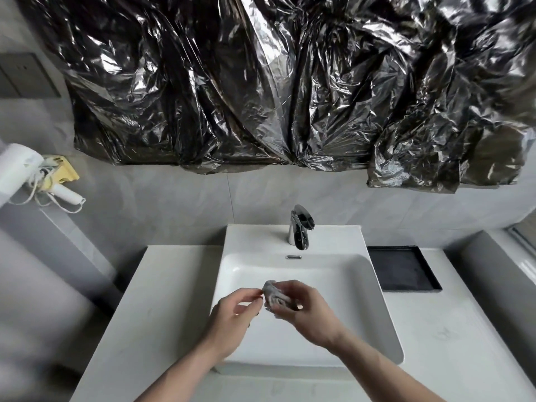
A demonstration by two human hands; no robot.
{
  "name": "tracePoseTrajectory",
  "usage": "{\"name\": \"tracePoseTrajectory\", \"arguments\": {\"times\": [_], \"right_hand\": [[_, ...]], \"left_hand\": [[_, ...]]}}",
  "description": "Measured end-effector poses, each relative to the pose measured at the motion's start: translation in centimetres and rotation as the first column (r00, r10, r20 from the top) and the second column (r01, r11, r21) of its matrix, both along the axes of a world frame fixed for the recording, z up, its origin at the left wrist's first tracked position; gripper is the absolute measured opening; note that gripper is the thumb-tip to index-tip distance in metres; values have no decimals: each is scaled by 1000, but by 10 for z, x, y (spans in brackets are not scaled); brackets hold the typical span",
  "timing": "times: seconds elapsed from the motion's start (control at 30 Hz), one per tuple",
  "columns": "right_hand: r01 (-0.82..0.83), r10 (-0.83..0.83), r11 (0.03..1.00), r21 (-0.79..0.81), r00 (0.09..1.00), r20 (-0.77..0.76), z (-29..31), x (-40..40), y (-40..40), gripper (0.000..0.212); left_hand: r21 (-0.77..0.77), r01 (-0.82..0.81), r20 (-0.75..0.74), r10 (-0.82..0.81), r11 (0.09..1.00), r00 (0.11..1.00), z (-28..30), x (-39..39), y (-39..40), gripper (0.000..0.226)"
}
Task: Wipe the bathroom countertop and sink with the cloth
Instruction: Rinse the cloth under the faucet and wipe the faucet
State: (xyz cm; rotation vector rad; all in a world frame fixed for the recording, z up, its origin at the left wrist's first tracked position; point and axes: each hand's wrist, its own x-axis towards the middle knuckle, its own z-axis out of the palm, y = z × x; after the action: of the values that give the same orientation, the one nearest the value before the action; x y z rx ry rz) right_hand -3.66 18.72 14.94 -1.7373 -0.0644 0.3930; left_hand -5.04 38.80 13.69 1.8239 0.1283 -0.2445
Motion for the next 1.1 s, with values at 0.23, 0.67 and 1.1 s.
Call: {"name": "tracePoseTrajectory", "arguments": {"times": [0.23, 0.67, 1.1], "right_hand": [[49, -44, 996, -68, 996, 81, 29, 5, -30, 35], [113, -82, 984, -135, 973, 215, 46, 15, -59, 23], [-70, 64, 996, 46, 990, 126, 67, 23, -62, 24]], "left_hand": [[46, 116, 112, -120, 992, 986, 37, 24, -27, 7], [181, 160, 219, -198, 970, 955, 41, 27, -22, 19], [-90, 319, 39, -317, 943, 948, 62, 30, -25, 23]]}}
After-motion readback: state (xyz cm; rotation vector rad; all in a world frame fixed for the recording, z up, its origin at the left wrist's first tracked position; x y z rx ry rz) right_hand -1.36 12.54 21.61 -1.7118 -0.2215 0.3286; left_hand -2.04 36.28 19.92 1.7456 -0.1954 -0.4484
